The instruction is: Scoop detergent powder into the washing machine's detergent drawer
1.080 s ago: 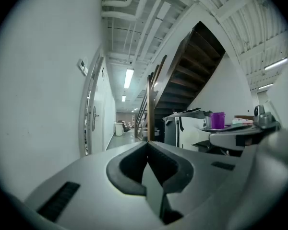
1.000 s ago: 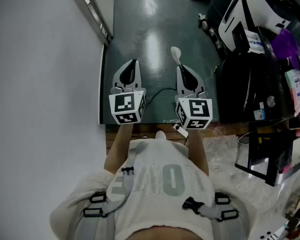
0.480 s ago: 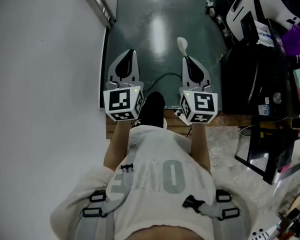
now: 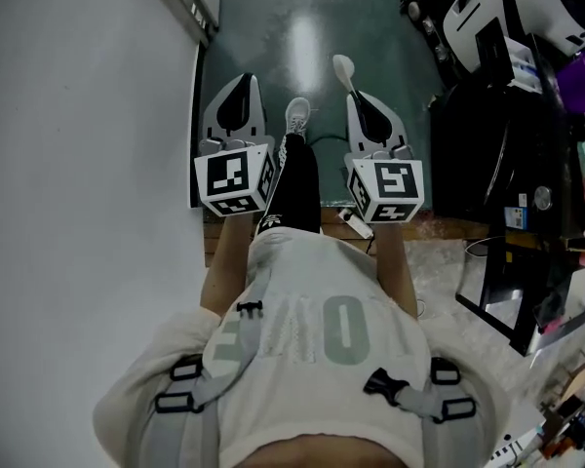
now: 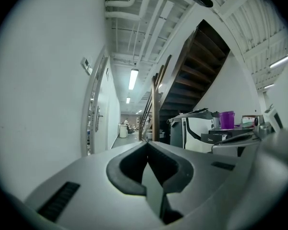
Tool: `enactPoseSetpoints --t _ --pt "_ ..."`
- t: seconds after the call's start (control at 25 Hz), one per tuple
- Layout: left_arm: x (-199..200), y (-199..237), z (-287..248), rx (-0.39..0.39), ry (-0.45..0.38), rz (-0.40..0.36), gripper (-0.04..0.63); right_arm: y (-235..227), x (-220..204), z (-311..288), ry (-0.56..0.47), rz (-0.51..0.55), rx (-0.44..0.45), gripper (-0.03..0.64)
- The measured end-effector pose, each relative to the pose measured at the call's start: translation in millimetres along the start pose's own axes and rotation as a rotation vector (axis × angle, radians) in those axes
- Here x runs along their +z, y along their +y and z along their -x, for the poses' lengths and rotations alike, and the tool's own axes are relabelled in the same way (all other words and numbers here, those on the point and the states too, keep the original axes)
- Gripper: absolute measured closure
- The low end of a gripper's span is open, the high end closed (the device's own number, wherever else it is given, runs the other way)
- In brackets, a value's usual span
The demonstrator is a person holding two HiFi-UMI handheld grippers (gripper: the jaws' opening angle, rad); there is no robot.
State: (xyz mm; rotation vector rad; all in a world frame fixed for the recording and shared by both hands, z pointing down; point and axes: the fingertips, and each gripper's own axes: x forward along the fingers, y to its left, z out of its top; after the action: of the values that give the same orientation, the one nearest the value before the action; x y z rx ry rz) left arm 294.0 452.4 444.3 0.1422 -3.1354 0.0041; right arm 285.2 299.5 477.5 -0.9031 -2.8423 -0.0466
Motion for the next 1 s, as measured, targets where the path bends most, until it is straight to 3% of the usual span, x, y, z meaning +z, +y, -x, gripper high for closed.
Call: enactPoseSetpoints --t 0.32,0.56,0.72,1.0 --pt "-12.7 33.2 -115.8 -0.010 0.005 0.005 0.575 -49.2 6.6 -107.9 0.025 0.009 -0.022 0.607" --pt "-12.8 66.3 -232.6 -0.029 0.016 0.003 0.575 -102.0 27.8 -219.9 0.032 -0.013 -0.038 0.607" --pt "9.6 101.7 -320.2 -0.029 -0.001 0.011 0.575 -131.5 74.5 -307.7 0.016 0.002 -0.028 0.607" --pt "85.2 167.9 -450.2 0.004 -0.044 0.018 0.575 -165.8 181.1 -432.0 -0.042 0.054 0.004 0.607"
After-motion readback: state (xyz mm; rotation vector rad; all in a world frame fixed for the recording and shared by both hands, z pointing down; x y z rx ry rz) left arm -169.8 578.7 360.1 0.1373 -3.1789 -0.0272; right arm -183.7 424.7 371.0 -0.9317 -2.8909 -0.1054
